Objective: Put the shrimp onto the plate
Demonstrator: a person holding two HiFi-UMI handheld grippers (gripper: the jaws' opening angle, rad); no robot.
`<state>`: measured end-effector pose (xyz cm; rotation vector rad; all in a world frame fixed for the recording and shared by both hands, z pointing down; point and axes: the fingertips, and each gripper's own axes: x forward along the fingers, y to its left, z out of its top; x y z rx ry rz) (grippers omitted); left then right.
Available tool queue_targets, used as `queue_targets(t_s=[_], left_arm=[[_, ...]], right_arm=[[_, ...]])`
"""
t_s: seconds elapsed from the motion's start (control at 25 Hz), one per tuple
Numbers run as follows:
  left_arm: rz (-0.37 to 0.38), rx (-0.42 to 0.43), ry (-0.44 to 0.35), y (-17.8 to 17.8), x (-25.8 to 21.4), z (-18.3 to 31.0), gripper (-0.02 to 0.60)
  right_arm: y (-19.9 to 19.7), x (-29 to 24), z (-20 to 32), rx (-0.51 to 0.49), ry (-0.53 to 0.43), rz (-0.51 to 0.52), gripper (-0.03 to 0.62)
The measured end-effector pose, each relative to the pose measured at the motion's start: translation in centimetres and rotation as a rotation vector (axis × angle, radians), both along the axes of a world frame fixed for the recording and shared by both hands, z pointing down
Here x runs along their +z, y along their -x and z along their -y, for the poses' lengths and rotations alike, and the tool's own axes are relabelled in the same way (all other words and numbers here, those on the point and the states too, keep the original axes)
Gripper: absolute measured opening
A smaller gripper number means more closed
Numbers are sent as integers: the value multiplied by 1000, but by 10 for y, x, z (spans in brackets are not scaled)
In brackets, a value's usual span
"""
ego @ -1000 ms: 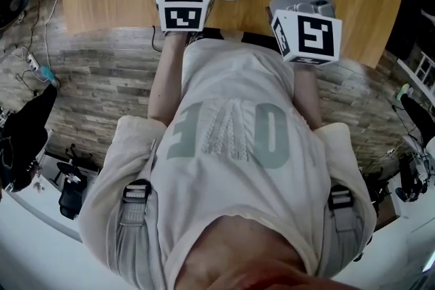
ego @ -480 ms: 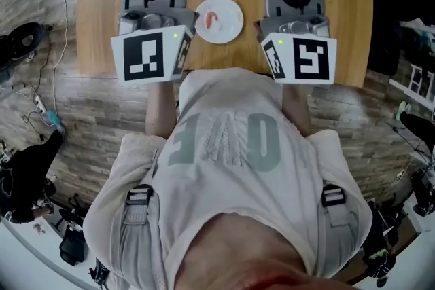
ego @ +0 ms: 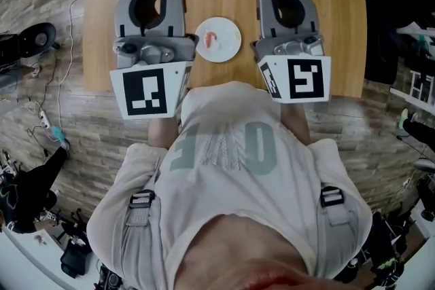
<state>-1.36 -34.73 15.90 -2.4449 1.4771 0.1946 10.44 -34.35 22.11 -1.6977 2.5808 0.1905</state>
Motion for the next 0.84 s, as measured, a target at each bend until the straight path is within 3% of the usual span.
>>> queue_targets(t_s=[0.84], left_arm=[[3,-20,-11,2,-3,4,9]], right_arm=[[10,5,9,-41,9,-6,20]])
